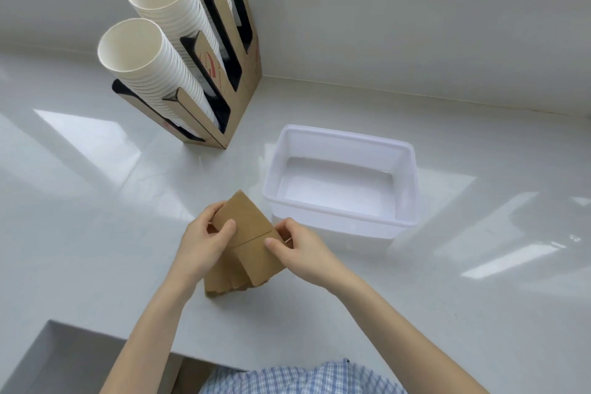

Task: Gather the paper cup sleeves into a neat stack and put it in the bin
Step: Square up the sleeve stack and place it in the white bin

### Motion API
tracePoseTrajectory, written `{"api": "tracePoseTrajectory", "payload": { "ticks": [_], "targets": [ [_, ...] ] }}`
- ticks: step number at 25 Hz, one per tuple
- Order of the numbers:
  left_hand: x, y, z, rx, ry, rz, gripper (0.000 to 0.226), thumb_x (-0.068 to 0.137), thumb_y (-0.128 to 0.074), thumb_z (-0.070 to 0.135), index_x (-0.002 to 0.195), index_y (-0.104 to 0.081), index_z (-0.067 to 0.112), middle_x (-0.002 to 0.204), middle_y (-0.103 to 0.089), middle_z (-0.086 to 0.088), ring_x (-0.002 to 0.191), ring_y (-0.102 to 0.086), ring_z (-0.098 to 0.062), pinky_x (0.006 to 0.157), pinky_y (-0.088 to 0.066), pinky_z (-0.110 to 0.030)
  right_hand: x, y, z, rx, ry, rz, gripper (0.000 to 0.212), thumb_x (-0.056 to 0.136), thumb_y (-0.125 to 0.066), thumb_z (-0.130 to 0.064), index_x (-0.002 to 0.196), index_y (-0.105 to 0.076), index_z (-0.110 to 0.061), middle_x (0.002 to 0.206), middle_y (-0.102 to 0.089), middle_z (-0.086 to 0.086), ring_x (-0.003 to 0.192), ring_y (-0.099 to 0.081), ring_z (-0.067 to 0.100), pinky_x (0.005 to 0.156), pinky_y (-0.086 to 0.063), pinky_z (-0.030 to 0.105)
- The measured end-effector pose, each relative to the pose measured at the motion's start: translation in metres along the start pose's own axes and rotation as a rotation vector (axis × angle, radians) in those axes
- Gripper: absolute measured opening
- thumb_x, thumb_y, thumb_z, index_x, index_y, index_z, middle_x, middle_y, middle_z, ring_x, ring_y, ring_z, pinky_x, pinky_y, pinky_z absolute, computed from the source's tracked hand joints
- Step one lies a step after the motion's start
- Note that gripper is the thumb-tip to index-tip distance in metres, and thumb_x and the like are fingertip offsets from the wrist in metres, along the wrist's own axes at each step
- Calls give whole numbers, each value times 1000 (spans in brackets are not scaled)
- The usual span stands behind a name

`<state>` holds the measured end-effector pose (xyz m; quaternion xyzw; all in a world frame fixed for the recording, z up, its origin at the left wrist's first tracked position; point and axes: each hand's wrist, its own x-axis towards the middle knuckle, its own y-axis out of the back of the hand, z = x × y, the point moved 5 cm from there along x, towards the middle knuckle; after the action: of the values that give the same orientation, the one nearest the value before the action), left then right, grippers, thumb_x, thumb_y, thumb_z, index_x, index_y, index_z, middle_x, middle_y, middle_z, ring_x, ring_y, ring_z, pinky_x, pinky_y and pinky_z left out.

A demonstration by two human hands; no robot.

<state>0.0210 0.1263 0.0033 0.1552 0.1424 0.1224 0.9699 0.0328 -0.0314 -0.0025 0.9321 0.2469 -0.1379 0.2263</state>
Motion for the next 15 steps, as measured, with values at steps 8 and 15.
{"api": "tracePoseTrajectory", "payload": {
  "ticks": [8,15],
  "targets": [
    [4,12,-34,169,204,115,91,59,-58,45,138,-24,17,141,-28,-14,132,-27,-30,109,-29,-47,17,-25,-3,-15,-97,-26,29,89,-46,-27,108,-49,-5,103,-56,7,88,-50,18,65,-42,24],
    [-2,12,-60,85,434,6,114,47,-59,59,139,-15,7,145,-27,-16,132,-31,-32,108,-32,-45,20,-32,10,-112,-118,10,37,86,-44,-32,117,-44,-11,115,-45,7,101,-48,21,78,-40,28]
  ]
}}
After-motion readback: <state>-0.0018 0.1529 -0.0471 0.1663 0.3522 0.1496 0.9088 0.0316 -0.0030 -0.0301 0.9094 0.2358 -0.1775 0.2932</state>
